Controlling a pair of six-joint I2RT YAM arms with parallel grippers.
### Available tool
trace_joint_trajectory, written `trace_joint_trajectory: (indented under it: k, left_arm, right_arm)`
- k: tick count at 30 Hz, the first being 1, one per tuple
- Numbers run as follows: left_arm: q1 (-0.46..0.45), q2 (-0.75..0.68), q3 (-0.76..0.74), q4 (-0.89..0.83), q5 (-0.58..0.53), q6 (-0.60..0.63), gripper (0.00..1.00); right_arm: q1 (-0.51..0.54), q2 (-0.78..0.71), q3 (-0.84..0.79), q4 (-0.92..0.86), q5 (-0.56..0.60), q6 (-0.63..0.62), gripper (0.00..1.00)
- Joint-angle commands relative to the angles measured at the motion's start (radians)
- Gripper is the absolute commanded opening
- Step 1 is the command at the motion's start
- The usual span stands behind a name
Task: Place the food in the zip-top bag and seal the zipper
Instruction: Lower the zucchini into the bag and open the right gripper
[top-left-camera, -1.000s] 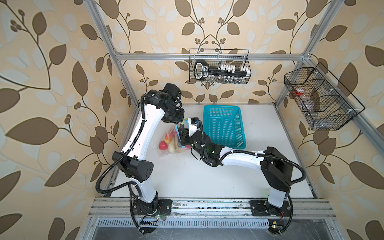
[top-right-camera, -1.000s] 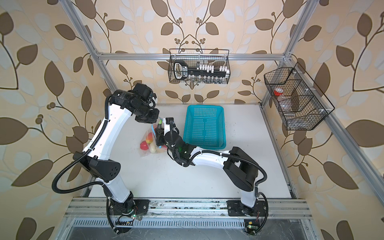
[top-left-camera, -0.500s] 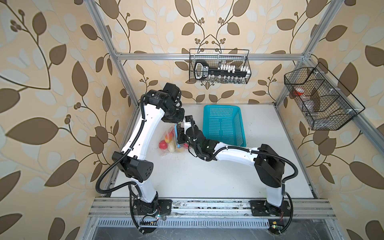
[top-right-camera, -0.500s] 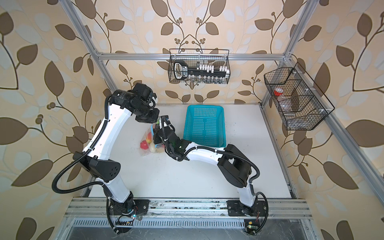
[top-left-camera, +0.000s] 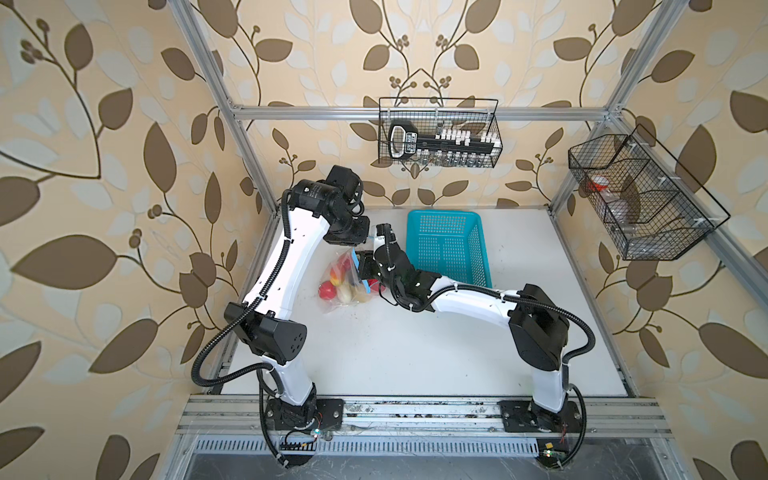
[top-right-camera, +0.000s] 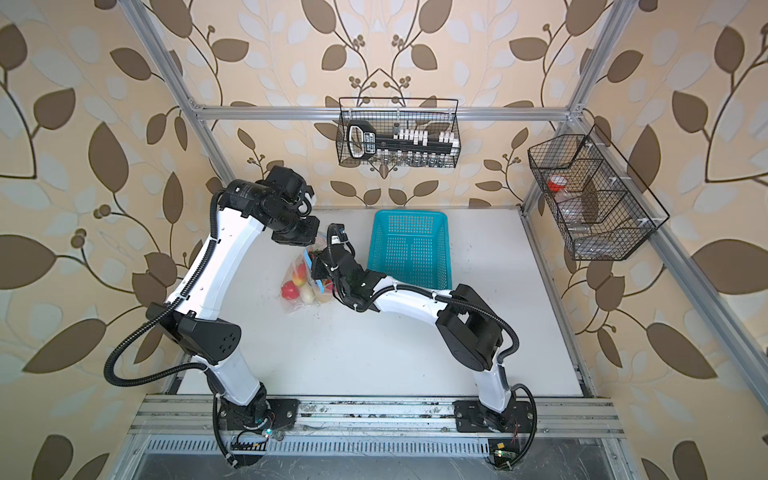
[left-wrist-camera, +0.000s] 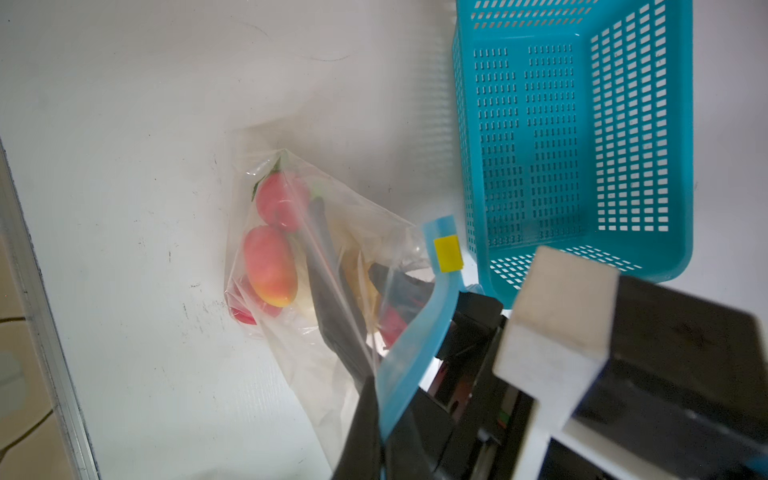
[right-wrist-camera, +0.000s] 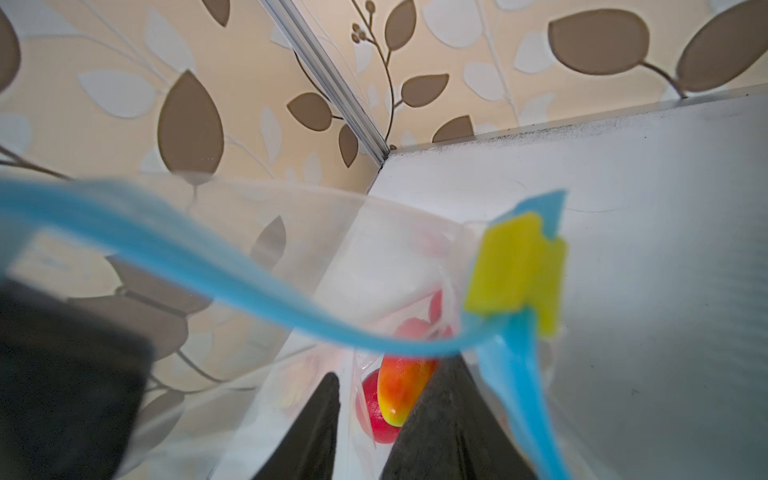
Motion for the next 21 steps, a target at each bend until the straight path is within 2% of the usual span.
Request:
trace_joint_trajectory:
  k: [1, 21]
  left_arm:
    - [0.005, -0.030, -0.006, 0.001, 0.016, -0.014, 0.00]
    - [0.005, -0.022, -0.027, 0.013, -0.001, -0.007, 0.00]
  right_arm:
    - [0.008, -0.045, -0.037, 0.033, -0.013, 0.011, 0.43]
    - [0.030, -0.294, -0.230, -0.044, -0.014, 0.091, 0.45]
